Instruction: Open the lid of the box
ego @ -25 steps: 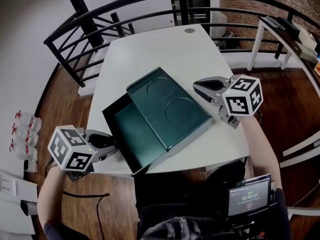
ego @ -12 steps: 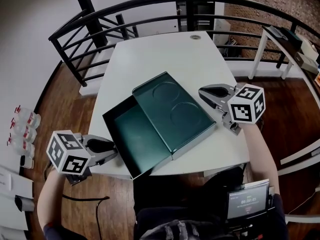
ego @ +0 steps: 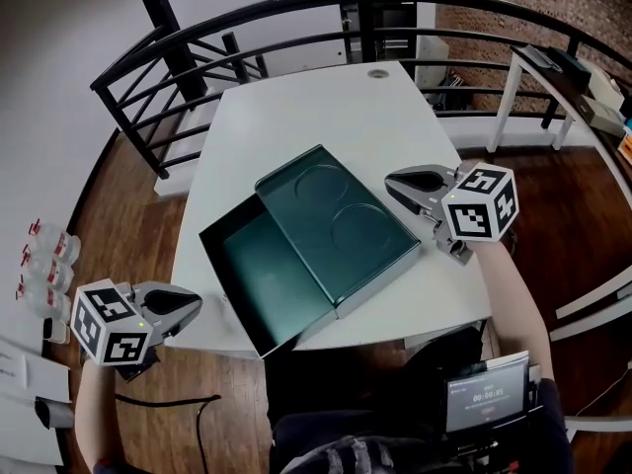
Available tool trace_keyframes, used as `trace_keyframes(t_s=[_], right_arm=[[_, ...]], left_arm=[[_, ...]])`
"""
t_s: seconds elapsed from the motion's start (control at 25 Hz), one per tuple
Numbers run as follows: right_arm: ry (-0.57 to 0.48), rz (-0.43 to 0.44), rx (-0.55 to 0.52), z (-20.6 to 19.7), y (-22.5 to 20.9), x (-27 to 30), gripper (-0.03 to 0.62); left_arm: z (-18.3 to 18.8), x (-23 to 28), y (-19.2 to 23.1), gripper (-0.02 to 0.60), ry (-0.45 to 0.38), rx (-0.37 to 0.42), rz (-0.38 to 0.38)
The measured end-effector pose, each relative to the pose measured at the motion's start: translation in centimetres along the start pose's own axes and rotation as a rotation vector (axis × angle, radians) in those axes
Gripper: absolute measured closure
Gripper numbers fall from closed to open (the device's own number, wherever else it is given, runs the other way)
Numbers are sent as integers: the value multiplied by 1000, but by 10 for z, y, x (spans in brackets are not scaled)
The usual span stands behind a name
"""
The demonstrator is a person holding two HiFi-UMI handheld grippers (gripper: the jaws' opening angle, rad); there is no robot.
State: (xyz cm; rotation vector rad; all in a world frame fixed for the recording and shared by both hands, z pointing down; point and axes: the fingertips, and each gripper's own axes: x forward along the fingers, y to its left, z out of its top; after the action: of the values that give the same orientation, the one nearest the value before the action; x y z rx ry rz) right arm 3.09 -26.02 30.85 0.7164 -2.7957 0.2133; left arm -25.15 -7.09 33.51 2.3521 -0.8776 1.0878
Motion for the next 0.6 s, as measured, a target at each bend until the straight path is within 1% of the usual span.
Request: trace_keyframes(t_s=[0.16,0.28,0.36,0.44,0.52,0.6], right_arm=[[-2,3,-3,-1,-2,1,592],[1,2,-2,-2,-2,0,592],[1,3,-3,-2,-1,0,592],[-3,5,-4,-2,0,0,592],[-6,9,-6,-1,1,-1,592],[-9,17,-8,-1,4,-1,592]], left_arm=[[40,-40,21,566,-110,38,104],[84,-60,26,566,-226,101,139],[112,-62,21,566,-300,158,130],[136,-53,11,566,-361,225,100],[152,-37,0,566,-412,296,55],[159,-18,-9,566,-456,362,8]])
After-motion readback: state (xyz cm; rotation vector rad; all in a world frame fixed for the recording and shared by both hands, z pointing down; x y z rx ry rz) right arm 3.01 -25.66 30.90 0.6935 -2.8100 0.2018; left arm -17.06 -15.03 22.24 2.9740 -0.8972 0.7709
